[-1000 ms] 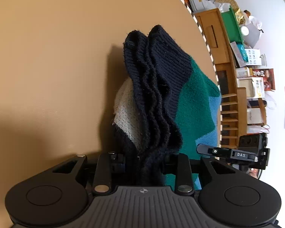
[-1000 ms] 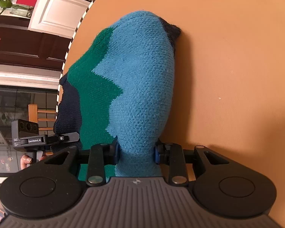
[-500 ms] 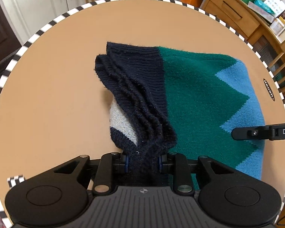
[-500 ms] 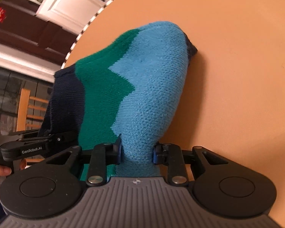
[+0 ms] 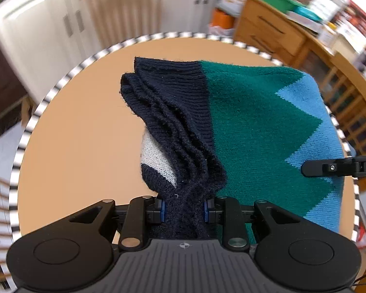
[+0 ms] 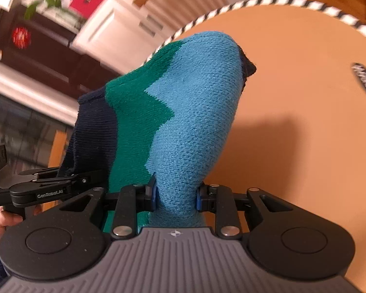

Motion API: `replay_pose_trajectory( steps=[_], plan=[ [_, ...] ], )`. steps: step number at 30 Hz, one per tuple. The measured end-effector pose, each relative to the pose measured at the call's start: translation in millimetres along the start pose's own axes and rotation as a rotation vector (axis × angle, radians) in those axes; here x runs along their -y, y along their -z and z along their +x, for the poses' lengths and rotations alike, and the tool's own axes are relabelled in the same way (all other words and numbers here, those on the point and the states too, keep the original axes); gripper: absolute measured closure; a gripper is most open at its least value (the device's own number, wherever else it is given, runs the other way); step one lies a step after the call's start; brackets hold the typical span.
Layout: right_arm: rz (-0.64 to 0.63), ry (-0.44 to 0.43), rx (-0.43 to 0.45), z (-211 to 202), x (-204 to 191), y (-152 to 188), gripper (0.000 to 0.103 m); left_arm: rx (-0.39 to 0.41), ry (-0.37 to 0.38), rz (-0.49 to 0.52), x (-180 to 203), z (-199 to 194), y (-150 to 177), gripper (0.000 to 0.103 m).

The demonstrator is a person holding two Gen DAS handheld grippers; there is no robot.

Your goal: Fold clothes

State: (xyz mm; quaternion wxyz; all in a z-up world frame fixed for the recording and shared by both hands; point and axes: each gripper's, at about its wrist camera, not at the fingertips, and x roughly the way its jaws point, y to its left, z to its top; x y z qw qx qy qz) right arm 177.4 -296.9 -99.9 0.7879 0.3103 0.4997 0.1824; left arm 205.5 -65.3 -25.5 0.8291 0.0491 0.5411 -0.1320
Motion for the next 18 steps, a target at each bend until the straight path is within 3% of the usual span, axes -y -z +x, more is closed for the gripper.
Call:
replay_pose_trajectory(
  steps=[9,18],
  plan=[
    [0.260,0.063,0.236,-108.9,83.1,52.2,0.076,-0.036,0.130,0.332,142.0,25.1,-50.8,0.076],
    [0.537,0.122,0.417,-132.4,158.6,121.5,0.076,-0.114,0.188,0.568,257.9,85.7,-71.4,0.075]
  ],
)
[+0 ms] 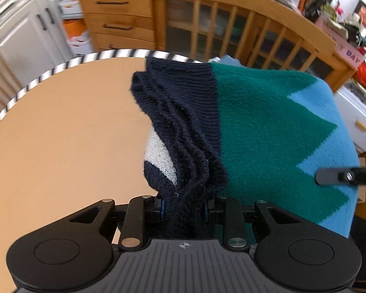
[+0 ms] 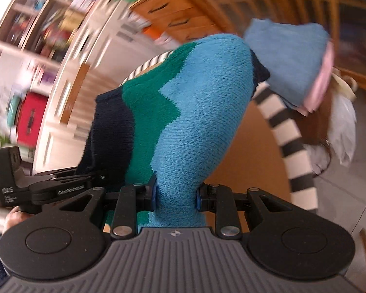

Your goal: Fold clothes

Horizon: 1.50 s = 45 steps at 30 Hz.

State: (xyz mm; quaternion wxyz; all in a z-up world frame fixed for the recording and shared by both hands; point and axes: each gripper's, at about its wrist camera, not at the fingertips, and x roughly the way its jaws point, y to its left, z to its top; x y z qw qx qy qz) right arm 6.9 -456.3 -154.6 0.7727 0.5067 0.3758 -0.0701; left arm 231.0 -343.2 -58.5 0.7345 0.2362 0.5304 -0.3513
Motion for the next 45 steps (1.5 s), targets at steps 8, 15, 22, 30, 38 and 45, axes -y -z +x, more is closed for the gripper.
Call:
replay_pose_trajectory(
  steps=[8,15,22,30,38,45],
  plan=[
    [0.072,0.042,0.070,30.5,25.8,9.3,0.076,-0.054,-0.050,0.098,19.8,49.0,-36.4,0.075],
    [0.138,0.056,0.092,48.1,34.9,-1.8,0.076,-0.096,-0.078,0.116,22.8,92.5,-72.2,0.075],
    [0.185,0.092,0.060,62.0,52.2,7.2,0.073,-0.114,-0.060,0.062,12.2,108.6,-64.3,0.071],
    [0.165,0.149,0.051,62.7,46.9,7.5,0.065,-0.073,-0.170,0.102,14.8,109.0,-55.9,0.034],
    [0.005,0.301,0.064,27.5,22.7,12.7,0.043,0.071,-0.512,0.144,1.4,72.2,-45.1,0.013],
    [-0.389,0.257,0.175,-7.9,-30.1,40.0,0.062,0.171,-0.270,0.083,14.1,29.4,-8.4,0.017]
  ],
)
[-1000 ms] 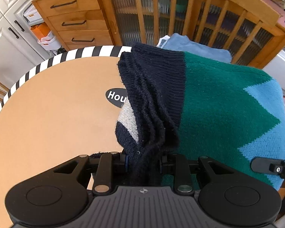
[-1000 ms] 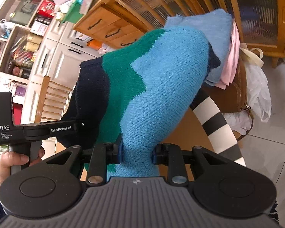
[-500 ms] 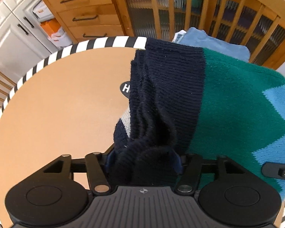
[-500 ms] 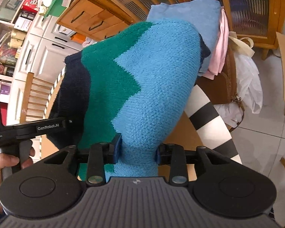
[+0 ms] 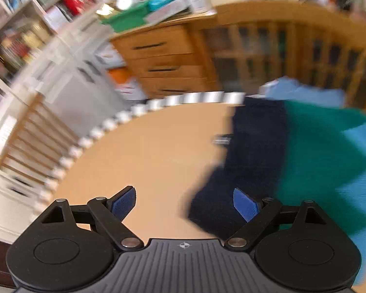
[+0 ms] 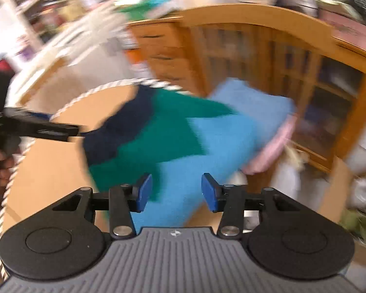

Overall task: Fold clothes
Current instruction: 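Release the folded cardigan with both grippers and pull them back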

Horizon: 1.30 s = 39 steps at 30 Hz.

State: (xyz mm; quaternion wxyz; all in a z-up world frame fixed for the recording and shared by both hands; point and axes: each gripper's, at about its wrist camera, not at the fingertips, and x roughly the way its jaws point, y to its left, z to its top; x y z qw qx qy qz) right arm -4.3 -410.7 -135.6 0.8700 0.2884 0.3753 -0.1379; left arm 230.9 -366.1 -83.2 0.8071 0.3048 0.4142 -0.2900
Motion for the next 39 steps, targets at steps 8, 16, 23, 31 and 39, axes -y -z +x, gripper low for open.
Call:
replay_pose_trajectory(
  steps=[8,16,23,31,39],
  plan=[
    [-0.087,-0.022,-0.114,50.1,-16.9,21.0,0.075,-0.076,0.211,-0.057,42.3,39.1,35.0,0.045],
    [-0.109,-0.006,-0.126,52.4,-18.3,22.8,0.076,-0.067,0.264,-0.119,28.6,51.9,36.0,0.042],
    [-0.077,-0.014,-0.125,46.8,-17.2,23.3,0.073,-0.062,0.190,-0.082,34.7,28.3,40.3,0.037],
    [-0.047,0.034,0.056,-2.2,-66.8,50.5,0.042,0.005,0.226,0.012,14.5,-5.7,64.6,0.020],
    [0.043,0.174,0.153,-25.0,-134.1,104.1,0.021,0.090,0.338,0.082,-8.0,-31.2,106.4,0.005]
  ],
)
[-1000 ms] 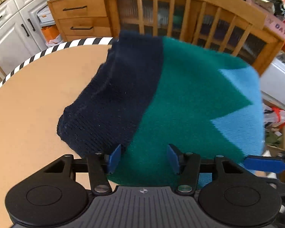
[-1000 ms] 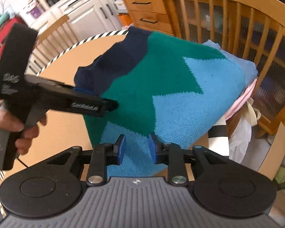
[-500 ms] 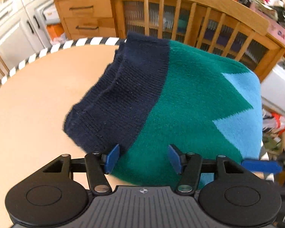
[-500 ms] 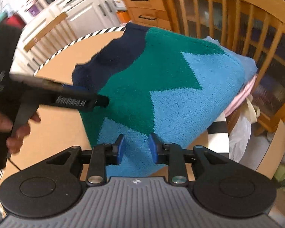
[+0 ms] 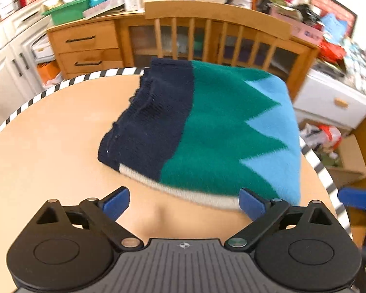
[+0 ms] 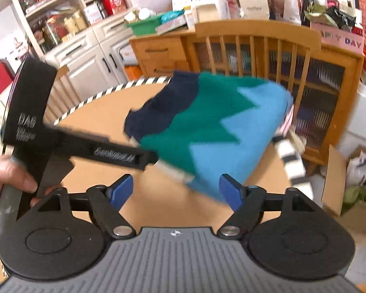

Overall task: Fold clothes
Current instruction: 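Release the folded cardigan with both grippers and pull them back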

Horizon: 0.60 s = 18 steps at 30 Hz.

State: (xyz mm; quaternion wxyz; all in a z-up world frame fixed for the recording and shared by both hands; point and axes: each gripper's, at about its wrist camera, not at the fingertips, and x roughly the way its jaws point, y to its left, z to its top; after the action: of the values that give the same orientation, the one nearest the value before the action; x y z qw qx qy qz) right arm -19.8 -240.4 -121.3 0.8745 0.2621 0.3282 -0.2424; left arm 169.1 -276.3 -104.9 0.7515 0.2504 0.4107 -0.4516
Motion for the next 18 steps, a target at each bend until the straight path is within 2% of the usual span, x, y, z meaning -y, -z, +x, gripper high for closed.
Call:
replay_pose_trajectory(
  steps=[5,8,18],
  plan=[
    [-0.020,0.045,0.027,-14.5,-23.5,13.2,0.016,0.024,0.054,0.048,3.8,-8.1,8.9,0.005],
    [0.008,0.046,0.026,-18.3,-29.3,15.8,0.016,0.036,0.039,0.072,4.5,-12.9,13.0,0.005],
    [0.017,0.075,0.009,-18.2,-40.6,20.0,0.016,0.026,0.056,0.073,-6.8,-18.5,19.3,0.005]
  ],
)
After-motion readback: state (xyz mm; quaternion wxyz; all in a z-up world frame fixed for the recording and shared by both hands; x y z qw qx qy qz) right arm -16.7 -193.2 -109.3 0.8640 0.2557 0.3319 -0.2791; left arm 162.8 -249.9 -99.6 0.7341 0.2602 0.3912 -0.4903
